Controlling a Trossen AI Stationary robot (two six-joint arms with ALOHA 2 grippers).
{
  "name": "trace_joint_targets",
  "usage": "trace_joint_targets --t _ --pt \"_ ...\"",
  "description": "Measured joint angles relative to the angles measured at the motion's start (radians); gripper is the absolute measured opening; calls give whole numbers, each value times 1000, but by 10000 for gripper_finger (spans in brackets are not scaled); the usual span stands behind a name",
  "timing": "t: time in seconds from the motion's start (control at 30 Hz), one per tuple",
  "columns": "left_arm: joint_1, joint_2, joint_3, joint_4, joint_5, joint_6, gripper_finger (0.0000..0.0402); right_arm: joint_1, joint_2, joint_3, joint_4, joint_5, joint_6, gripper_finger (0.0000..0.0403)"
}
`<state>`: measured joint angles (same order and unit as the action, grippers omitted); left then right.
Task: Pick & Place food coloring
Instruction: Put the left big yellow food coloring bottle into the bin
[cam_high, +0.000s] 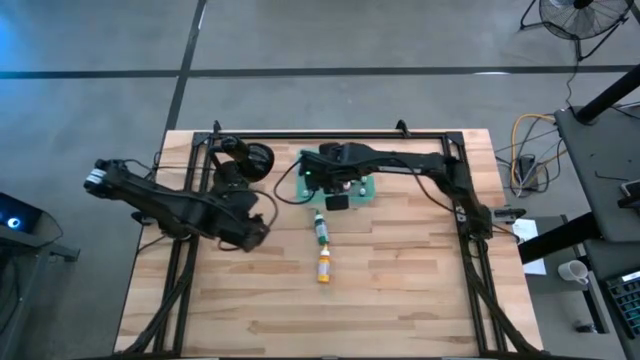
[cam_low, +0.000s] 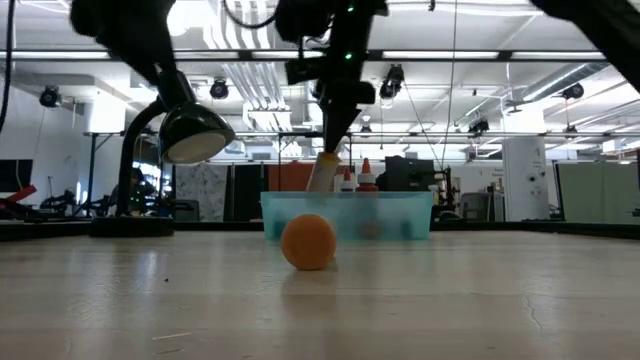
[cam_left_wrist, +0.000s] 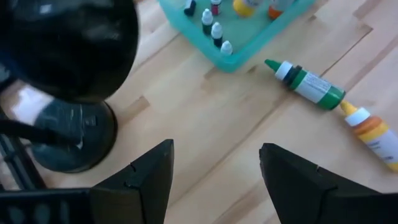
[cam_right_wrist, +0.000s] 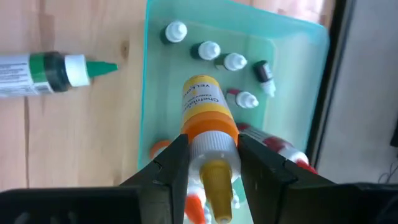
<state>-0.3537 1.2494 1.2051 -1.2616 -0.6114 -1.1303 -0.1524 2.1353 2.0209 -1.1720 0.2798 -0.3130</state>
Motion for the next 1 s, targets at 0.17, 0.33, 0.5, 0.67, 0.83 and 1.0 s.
trace_joint_targets --t 0.17,0.33,0.5,0.67,0.83,1.0 --pt "-12 -144 -127 86 0 -56 209 -3 111 149 -84 7 5 109" --pt "-14 -236 -232 176 3 -61 209 -8 190 251 -127 6 23 109" --pt "-15 -272 -303 215 26 -60 209 -18 254 327 -164 -1 26 109" --pt "-15 -275 -345 222 28 -60 209 -41 273 331 -213 0 76 109" --pt "-15 -275 -361 222 28 -38 209 -69 274 330 -239 -27 120 109" --pt "-15 -275 -361 223 28 -4 209 -93 274 330 -233 -27 126 118"
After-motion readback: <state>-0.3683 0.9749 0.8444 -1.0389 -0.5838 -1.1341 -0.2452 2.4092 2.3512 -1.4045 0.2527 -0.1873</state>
